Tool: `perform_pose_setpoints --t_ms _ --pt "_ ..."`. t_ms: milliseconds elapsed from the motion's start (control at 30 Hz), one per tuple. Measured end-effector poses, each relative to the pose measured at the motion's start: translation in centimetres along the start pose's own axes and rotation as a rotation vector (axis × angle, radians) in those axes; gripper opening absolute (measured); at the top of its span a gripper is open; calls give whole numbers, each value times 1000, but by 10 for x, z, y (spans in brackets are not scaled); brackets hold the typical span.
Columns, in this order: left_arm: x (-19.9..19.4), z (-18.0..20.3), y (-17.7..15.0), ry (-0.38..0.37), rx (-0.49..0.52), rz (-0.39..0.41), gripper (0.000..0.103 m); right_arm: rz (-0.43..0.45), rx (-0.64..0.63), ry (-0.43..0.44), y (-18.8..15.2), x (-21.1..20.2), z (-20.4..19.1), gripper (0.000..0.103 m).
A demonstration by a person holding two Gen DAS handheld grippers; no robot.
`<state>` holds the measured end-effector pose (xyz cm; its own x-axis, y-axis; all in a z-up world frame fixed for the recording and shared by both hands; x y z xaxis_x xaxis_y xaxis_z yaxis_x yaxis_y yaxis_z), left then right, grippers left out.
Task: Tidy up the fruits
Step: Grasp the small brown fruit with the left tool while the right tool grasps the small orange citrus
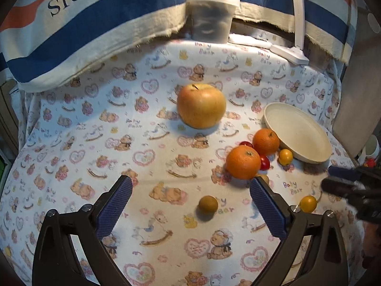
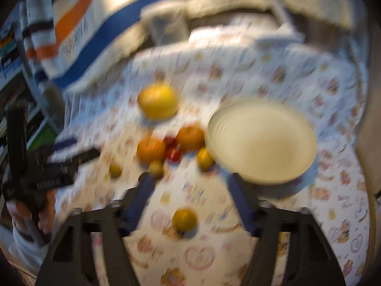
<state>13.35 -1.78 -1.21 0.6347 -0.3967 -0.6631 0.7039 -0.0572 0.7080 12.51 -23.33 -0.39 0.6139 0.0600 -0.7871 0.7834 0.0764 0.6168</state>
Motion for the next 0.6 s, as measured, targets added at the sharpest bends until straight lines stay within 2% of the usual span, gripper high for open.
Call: perform_pose_setpoints --t_ms 133,200,300,567,600 --pt "3 2 -1 -2 2 -15 99 -96 -5 33 -9 18 -6 44" --pt "5 1 -1 -3 -5 -21 99 -121 -10 34 -13 22 -8 37" --pt "7 -3 -2 -6 -26 -27 99 -155 -8 42 -17 26 -10 36" --pt "10 -6 -5 -8 -51 -34 98 -196 -22 -28 -22 37 -9 36" --pt "11 -6 -5 -8 -49 -37 97 -197 -33 -47 -23 39 -11 34"
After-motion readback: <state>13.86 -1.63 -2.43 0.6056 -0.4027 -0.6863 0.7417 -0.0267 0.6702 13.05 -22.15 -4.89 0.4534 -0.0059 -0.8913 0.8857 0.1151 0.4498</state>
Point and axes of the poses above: each gripper's, at about its wrist camera, not at the fingertips, and x roughly the way its jaws point, z to its right, y to its top, the point moved 2 cm from there along x, roughly the way its jaws point, and after that the axes turned 15 degrees about -y, right-handed, at the moved point
